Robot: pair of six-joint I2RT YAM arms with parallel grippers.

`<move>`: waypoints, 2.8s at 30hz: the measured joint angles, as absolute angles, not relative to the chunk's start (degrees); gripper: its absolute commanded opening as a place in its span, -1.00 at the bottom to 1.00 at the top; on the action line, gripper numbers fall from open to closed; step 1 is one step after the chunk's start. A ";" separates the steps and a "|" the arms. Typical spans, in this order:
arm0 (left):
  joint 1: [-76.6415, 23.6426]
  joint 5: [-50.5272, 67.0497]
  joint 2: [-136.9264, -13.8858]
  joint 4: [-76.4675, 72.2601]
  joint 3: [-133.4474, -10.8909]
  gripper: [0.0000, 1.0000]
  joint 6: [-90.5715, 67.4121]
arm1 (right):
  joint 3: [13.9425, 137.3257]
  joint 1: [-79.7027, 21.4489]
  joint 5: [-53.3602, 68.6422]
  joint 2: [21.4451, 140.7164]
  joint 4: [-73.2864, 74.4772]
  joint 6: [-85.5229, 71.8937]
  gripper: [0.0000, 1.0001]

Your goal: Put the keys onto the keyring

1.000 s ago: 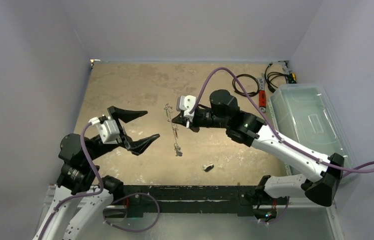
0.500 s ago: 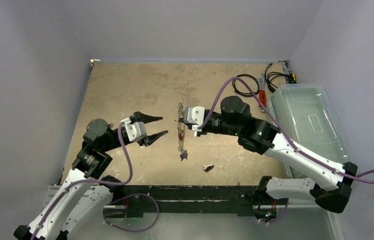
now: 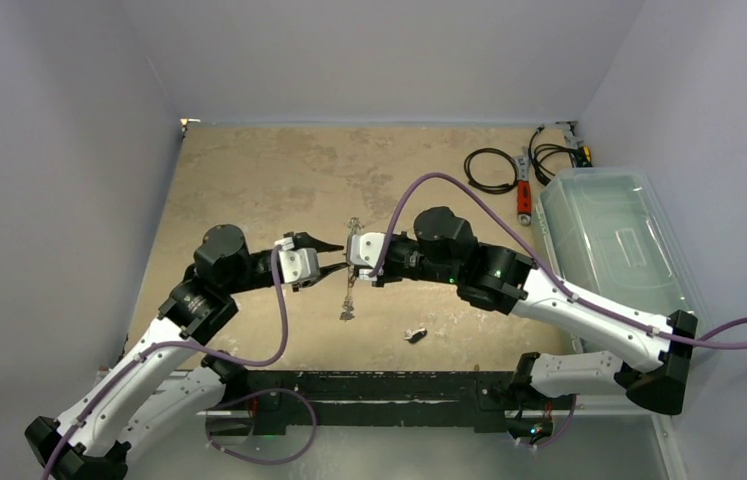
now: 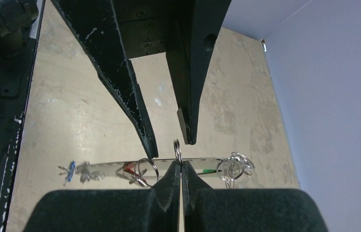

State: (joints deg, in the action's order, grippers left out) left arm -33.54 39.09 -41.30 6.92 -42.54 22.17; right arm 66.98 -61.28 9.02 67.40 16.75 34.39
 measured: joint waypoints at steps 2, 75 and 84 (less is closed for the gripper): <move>-34.61 38.02 -41.52 8.03 -42.72 -0.41 23.24 | 66.98 -61.47 8.12 67.72 16.80 34.65 -1.00; -37.17 46.61 -27.64 -31.55 -26.30 -1.00 5.28 | 60.64 -64.60 26.41 56.95 3.42 27.99 -0.42; -37.06 47.79 -27.86 -32.36 -25.91 -1.00 4.80 | 61.82 -64.60 28.32 58.59 3.05 27.49 -0.46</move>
